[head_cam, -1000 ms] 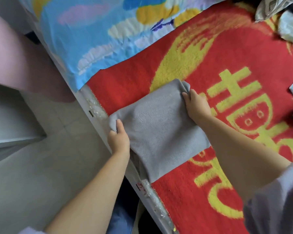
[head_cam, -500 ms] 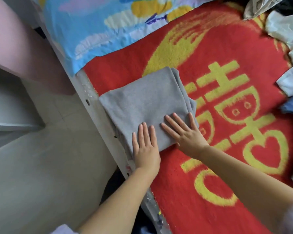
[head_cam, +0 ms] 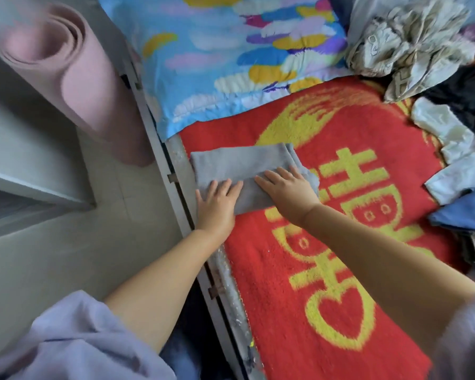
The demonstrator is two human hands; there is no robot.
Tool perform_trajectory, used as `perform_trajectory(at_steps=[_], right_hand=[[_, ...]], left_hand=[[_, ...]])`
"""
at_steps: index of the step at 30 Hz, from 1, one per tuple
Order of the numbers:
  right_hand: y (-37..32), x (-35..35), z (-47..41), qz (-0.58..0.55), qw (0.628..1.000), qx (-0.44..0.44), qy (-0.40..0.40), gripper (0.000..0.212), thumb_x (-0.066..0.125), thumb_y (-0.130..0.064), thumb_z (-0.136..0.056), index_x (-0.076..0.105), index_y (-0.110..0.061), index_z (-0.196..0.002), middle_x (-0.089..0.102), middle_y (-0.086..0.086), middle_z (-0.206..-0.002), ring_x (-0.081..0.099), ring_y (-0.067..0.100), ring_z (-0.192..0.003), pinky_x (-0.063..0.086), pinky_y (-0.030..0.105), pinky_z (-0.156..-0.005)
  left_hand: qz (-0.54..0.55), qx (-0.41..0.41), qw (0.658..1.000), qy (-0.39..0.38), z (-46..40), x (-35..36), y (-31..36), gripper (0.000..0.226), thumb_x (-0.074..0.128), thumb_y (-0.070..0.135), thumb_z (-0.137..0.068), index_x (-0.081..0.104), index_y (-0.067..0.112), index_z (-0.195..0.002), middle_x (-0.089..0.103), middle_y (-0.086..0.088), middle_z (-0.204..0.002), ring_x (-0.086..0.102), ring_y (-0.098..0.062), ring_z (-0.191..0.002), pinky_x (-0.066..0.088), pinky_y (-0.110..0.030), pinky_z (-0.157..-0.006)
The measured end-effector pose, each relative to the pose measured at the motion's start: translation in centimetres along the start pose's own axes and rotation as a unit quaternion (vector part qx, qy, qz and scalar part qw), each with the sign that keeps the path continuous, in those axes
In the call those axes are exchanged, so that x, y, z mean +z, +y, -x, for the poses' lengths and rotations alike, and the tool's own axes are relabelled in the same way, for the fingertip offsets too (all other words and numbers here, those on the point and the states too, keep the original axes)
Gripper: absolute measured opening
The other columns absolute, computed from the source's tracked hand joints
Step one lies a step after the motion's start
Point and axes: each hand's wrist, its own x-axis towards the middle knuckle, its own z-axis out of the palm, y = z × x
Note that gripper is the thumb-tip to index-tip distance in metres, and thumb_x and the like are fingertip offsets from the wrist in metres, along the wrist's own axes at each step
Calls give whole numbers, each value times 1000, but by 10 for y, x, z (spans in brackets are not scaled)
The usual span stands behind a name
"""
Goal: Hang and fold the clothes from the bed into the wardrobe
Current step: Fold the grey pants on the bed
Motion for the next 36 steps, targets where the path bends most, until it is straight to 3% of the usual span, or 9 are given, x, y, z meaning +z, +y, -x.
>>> perform_trajectory(at_steps=[4, 6, 10, 15, 22, 28, 36], right_hand=[[-31, -98, -25, 21, 999, 6, -24, 56, 54, -10, -89, 37, -18, -141, 49, 6, -134, 47, 33, -120, 36, 44, -102], [-58, -139, -29, 23, 1000, -9, -9, 59, 58, -10, -86, 37, -20, -140, 49, 5, -133, 48, 32, -119, 39, 43, -100], [-135, -204, -34, 33, 997, -68, 14, 57, 55, -7, -84, 39, -18, -138, 48, 7, -133, 48, 32, -121, 40, 43, -100], [-262, -264, -53, 48, 989, -137, 9, 59, 54, -6, -85, 37, -19, -139, 46, 5, -136, 49, 32, -120, 40, 42, -100], [-474, -287, -102, 46, 974, -220, -27, 59, 53, -9, -88, 34, -24, -142, 47, 4, -135, 50, 31, -120, 44, 43, -98], [-641, -289, -140, 16, 964, -253, -83, 68, 56, -6, -87, 28, -26, -146, 40, 3, -143, 47, 32, -124, 47, 46, -95], [-722, -292, -211, 3, 961, -258, -100, 67, 50, -6, -88, 27, -29, -146, 42, 3, -143, 48, 31, -123, 48, 45, -93]], left_hand=[[-33, 9, 998, 51, 16, -96, -25, 71, 61, 22, -88, 25, 29, -149, 39, 5, -146, 30, -23, -136, 27, -55, -108], [-62, -4, 995, 72, 45, -139, -40, 74, 63, 30, -87, 23, 30, -149, 37, 5, -147, 30, -23, -137, 27, -51, -106], [-85, -54, 988, 116, 120, -197, -88, 68, 55, 23, -92, 21, 29, -150, 30, 3, -152, 27, -25, -138, 23, -47, -107], [-94, -115, 981, 128, 220, -247, -178, 66, 53, 33, -93, 21, 25, -151, 30, -2, -152, 27, -27, -138, 24, -50, -109], [-70, -200, 970, 121, 358, -261, -344, 74, 57, 52, -86, 27, 28, -149, 37, 0, -147, 33, -24, -136, 29, -44, -105], [-109, -254, 958, 79, 455, -270, -484, 69, 54, 30, -90, 20, 30, -150, 40, 4, -144, 38, -23, -132, 31, -39, -103], [-106, -254, 960, 56, 459, -287, -586, 67, 57, 34, -89, 25, 31, -148, 42, 5, -141, 40, -22, -131, 33, -38, -102]])
